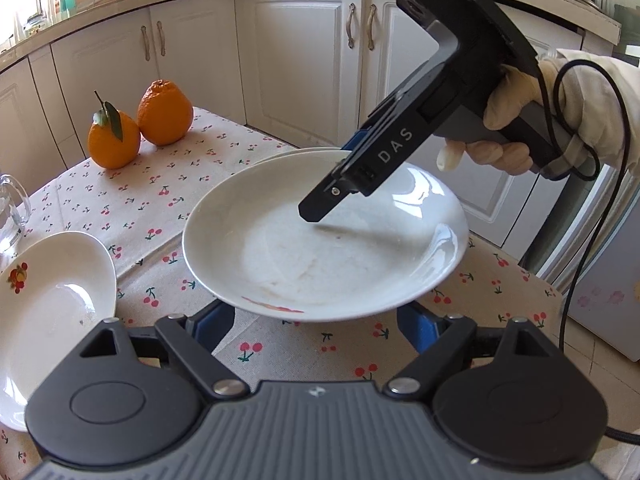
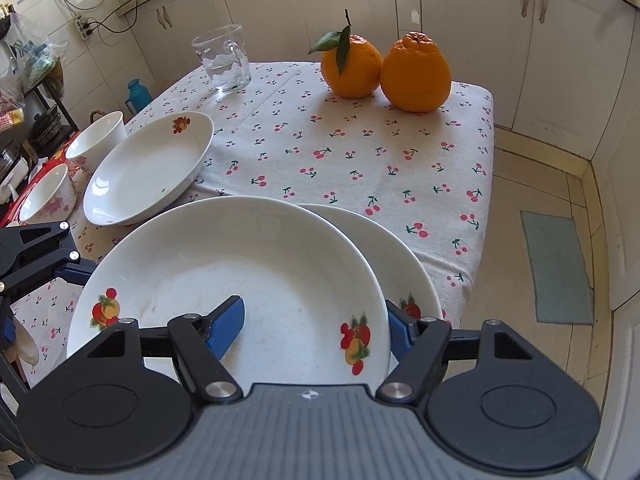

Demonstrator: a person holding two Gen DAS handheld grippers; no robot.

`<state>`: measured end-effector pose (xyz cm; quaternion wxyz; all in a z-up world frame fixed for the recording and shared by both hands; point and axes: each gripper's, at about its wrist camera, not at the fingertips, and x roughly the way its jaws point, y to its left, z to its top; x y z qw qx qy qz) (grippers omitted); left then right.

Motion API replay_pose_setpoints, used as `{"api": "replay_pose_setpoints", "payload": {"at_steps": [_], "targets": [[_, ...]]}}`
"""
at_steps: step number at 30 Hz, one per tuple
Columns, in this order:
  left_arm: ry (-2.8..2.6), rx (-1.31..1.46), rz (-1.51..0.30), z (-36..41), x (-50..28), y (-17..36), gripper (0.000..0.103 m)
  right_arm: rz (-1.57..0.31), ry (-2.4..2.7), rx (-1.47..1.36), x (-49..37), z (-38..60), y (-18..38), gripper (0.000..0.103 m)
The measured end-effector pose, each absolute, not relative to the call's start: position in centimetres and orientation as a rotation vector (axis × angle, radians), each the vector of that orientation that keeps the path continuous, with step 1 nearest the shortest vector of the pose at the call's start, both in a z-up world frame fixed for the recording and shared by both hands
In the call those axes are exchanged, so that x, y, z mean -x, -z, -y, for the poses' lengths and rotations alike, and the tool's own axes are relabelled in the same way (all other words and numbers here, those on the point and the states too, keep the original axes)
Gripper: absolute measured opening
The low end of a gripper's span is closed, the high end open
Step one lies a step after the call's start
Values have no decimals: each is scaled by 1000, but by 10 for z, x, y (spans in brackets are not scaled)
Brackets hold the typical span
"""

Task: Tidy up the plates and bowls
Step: 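Lift the plate with the right tool and carry it toward the stained plate, then lower the held plate onto the stained plate and open the right tool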

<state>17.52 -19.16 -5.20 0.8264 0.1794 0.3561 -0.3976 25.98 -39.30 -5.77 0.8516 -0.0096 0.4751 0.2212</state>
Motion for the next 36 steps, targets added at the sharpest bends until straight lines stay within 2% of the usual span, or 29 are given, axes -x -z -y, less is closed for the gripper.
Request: {"api": "replay_pose_setpoints", "payload": {"at_steps": [36], "targets": [[848, -390, -756, 200, -178, 60, 89, -971, -373, -15, -217, 419, 40, 78]]}}
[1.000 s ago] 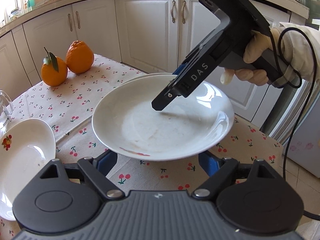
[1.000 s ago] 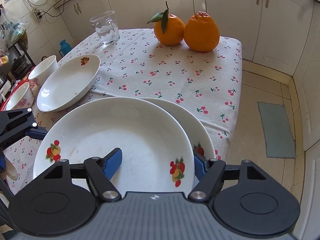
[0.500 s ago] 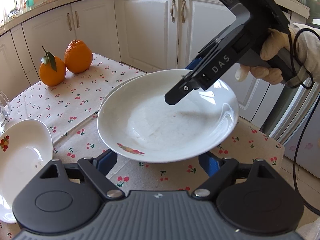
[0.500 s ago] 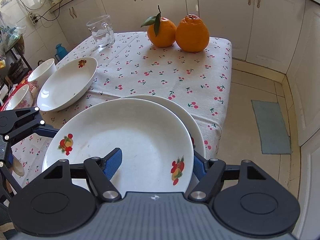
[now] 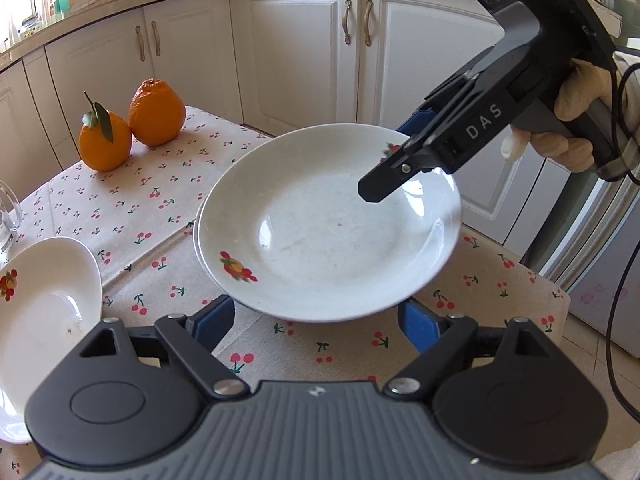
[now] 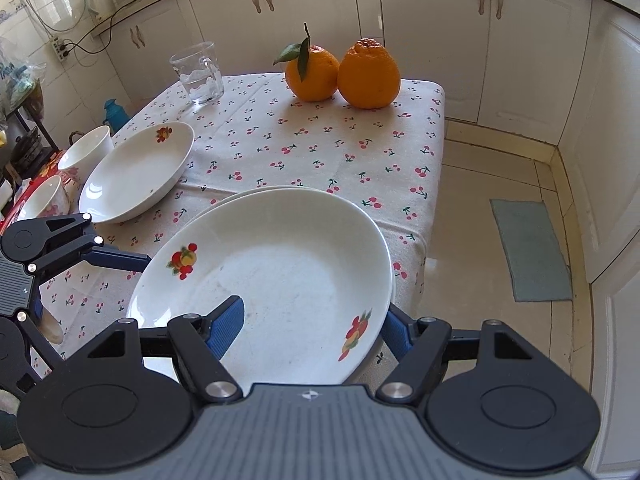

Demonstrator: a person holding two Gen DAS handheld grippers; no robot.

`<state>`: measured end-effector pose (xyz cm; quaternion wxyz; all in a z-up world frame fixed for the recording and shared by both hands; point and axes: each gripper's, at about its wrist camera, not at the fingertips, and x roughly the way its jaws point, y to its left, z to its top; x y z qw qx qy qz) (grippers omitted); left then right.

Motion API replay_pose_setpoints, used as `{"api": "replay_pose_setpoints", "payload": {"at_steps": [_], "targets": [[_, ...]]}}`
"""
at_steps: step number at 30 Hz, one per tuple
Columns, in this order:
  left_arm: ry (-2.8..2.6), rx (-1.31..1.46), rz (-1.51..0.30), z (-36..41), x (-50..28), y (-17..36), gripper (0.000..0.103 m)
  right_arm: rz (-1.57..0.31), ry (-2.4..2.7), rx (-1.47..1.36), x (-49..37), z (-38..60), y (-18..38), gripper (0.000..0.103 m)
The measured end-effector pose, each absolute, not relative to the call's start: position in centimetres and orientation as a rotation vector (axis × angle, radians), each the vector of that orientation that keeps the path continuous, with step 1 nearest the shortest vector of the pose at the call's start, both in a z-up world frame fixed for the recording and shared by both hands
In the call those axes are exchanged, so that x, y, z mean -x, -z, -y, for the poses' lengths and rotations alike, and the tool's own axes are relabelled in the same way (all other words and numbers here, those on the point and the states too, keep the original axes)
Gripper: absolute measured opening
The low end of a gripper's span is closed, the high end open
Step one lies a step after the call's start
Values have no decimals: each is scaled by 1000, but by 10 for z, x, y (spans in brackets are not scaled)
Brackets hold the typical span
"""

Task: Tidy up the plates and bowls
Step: 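Lower the held plate onto the stained plate and open the right tool, then withdraw the right tool from the stacked plates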

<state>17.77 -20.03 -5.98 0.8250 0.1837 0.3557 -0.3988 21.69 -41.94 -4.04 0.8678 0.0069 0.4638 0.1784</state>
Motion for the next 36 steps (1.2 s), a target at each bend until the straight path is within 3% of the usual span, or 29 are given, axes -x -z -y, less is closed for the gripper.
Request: {"api": "replay_pose_setpoints", "payload": {"at_steps": [20, 25, 36], "targets": [[824, -392, -746, 201, -171, 60, 89, -999, -309, 20, -198, 408, 42, 87], [810, -378, -725, 195, -165, 54, 90, -940, -329, 7, -186, 401, 30, 103], [745, -358, -686, 163, -141, 34, 90, -831, -299, 25, -156, 361, 13, 103]]}}
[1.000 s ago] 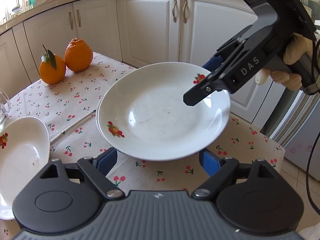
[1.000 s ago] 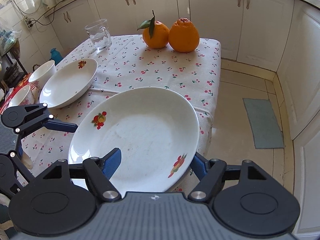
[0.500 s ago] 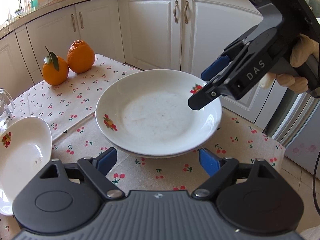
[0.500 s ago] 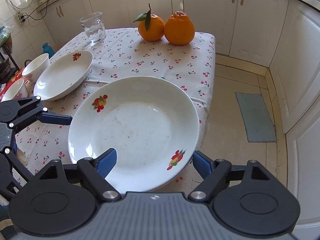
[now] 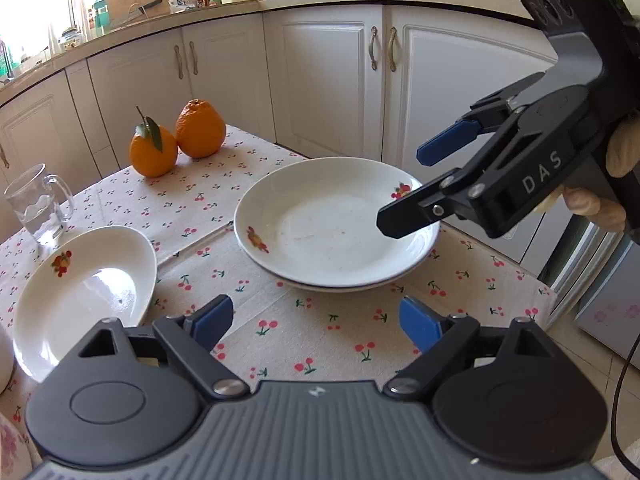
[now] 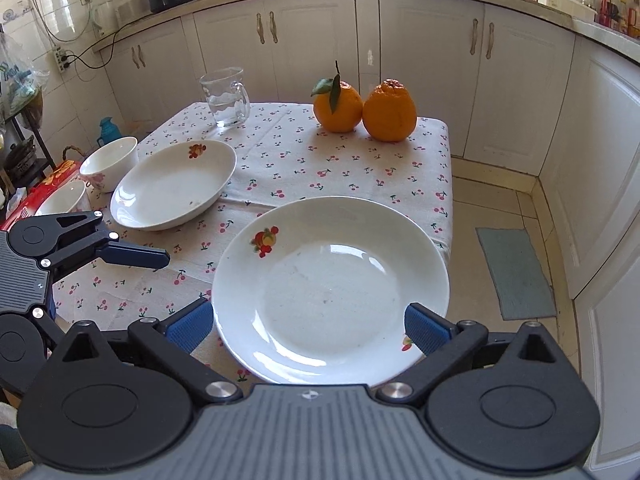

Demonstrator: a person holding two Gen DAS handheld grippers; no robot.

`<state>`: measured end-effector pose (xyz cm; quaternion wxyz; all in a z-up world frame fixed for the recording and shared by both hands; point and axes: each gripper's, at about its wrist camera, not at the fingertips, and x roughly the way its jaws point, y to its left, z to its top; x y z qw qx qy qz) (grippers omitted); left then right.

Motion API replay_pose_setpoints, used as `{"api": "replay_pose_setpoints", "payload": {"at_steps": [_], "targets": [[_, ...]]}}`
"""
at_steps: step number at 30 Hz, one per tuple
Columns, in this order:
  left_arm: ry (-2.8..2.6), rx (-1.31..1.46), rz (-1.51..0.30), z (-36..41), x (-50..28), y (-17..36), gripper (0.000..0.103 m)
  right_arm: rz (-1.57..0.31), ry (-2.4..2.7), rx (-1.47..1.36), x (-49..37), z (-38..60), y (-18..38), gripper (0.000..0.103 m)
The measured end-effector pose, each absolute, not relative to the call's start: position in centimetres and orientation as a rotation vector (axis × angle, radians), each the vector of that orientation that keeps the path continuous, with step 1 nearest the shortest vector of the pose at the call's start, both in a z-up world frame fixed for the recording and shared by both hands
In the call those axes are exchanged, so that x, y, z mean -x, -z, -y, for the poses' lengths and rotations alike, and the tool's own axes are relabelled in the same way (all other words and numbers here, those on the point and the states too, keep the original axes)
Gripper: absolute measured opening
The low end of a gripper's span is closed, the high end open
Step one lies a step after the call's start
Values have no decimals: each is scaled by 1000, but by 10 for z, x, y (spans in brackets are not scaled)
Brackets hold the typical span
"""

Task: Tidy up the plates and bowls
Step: 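Withdraw the right tool from the stacked plates, then move the right tool to the fruit-decal plate's rim and close on it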

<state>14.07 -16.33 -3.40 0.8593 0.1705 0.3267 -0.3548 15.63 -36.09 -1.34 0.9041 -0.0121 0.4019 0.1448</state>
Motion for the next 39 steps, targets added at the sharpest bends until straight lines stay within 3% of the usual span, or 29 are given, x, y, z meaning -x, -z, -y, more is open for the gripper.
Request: {"api": "replay_pose_setpoints", "payload": {"at_steps": [14, 39], "targets": [[566, -275, -663, 91, -114, 11, 94, -722, -412, 68, -121, 299, -4, 103], [429, -296, -688, 20, -126, 0, 95, -781, -466, 167, -149, 193, 37, 103]]}}
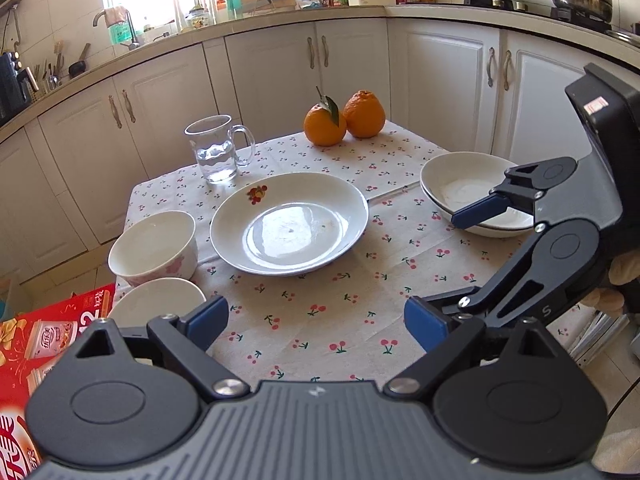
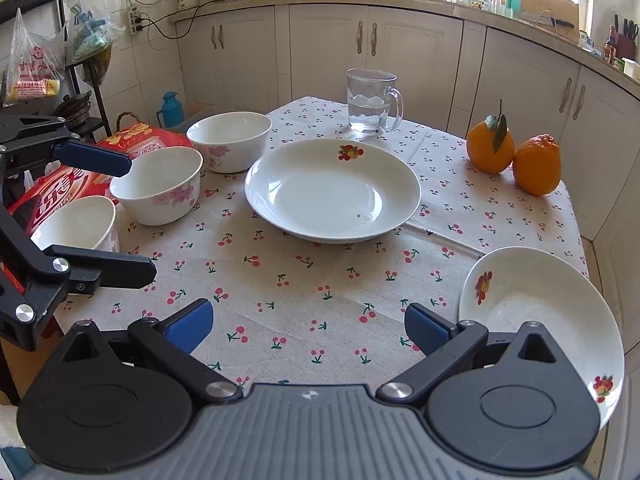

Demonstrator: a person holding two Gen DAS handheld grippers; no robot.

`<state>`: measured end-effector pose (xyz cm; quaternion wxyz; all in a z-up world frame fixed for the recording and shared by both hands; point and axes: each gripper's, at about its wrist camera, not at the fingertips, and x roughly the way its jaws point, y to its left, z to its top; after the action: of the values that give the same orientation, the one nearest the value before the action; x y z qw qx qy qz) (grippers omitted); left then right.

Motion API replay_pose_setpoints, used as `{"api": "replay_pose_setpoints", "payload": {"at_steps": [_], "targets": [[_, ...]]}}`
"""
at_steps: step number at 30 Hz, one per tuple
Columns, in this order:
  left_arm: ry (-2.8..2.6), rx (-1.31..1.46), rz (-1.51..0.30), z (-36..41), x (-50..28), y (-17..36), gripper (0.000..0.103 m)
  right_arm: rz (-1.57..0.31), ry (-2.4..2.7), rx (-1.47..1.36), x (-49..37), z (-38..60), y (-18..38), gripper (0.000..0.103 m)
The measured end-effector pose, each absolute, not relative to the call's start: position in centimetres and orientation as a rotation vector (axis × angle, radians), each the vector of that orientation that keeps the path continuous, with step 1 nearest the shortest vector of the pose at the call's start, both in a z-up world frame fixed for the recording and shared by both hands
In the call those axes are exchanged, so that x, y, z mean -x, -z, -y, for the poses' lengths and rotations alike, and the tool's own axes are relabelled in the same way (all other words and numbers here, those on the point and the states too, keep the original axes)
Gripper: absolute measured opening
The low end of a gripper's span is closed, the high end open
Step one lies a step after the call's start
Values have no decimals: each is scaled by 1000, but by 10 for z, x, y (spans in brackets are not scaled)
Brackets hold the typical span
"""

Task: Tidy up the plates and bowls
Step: 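Move the right tool to the fruit-decal plate's rim and close on it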

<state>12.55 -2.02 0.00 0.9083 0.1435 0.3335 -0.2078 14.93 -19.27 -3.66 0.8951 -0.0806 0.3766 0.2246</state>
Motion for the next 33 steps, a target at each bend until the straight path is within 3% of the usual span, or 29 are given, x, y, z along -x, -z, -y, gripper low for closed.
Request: {"api": "replay_pose_setpoints", "payload": {"at_steps": [21, 33], "targets": [[192, -148, -749, 67, -183, 48, 94, -826, -571, 344, -244, 229, 9, 103], [143, -123, -773, 72, -206, 76, 94, -922, -766, 348, -318, 206, 24, 103]]}}
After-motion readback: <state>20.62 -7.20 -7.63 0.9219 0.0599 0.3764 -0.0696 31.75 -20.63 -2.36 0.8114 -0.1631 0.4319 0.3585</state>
